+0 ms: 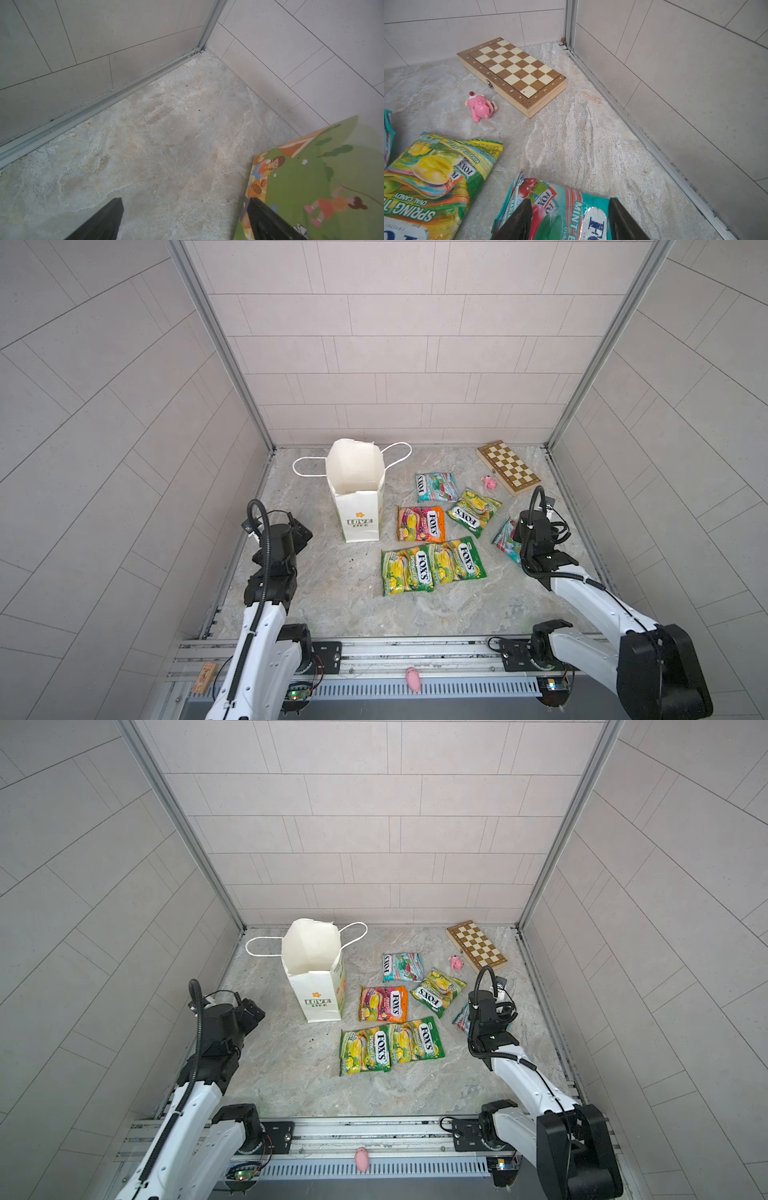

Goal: Take the snacks out of the paper bag

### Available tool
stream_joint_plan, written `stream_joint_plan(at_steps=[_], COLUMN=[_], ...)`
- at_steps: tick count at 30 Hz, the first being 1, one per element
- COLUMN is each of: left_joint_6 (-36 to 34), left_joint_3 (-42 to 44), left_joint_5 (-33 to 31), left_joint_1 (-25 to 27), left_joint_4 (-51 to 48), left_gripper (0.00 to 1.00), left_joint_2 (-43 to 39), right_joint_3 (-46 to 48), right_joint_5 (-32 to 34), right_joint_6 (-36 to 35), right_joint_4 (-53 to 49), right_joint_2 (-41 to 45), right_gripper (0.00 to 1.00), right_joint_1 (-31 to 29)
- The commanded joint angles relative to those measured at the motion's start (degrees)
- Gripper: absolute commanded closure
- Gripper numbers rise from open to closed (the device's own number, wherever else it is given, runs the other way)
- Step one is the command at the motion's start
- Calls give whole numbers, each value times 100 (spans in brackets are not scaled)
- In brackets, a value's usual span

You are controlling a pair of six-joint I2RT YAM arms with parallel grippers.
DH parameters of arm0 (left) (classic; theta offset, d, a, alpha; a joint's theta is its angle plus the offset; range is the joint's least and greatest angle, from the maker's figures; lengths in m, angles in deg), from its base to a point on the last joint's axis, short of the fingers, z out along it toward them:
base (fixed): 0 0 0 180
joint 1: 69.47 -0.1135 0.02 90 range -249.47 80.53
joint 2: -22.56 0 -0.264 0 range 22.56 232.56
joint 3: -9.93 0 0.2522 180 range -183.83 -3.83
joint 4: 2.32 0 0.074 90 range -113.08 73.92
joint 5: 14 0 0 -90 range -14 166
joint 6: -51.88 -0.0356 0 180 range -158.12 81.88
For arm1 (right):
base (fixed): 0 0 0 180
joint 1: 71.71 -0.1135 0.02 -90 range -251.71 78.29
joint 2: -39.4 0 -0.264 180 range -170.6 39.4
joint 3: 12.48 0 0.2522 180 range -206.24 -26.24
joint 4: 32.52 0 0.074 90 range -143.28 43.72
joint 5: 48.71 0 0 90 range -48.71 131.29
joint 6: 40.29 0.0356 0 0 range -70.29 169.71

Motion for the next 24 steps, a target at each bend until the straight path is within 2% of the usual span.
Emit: stream_joint_plan(at_steps=[1,8,13,20,24], left_joint_6=[-584,-1474,-2061,-2433,-2483], left_joint_3=[236,471,503,659,739], left_joint_5=[-378,-371,174,506,308], left_joint_1=[-17,-19,-18,-19,-19], left_joint_4=[1154,2374,3392,4682,5178], left_gripper=[0,0,0,0,0], left_joint_2=[169,1098,1977,2839,3225], right_joint_3=[-21,92,283,465,586], right_joint_5=[295,509,511,167,-100], right_joint_6=[-240,-839,-1371,-1616,-1635], right_joint_4=[808,1706,2855,3984,4325], right_joint_2=[-193,-768,-1298,-1918,-2032], right_gripper=[39,37,34,34,33], right_joint_1=[79,118,133,153,197])
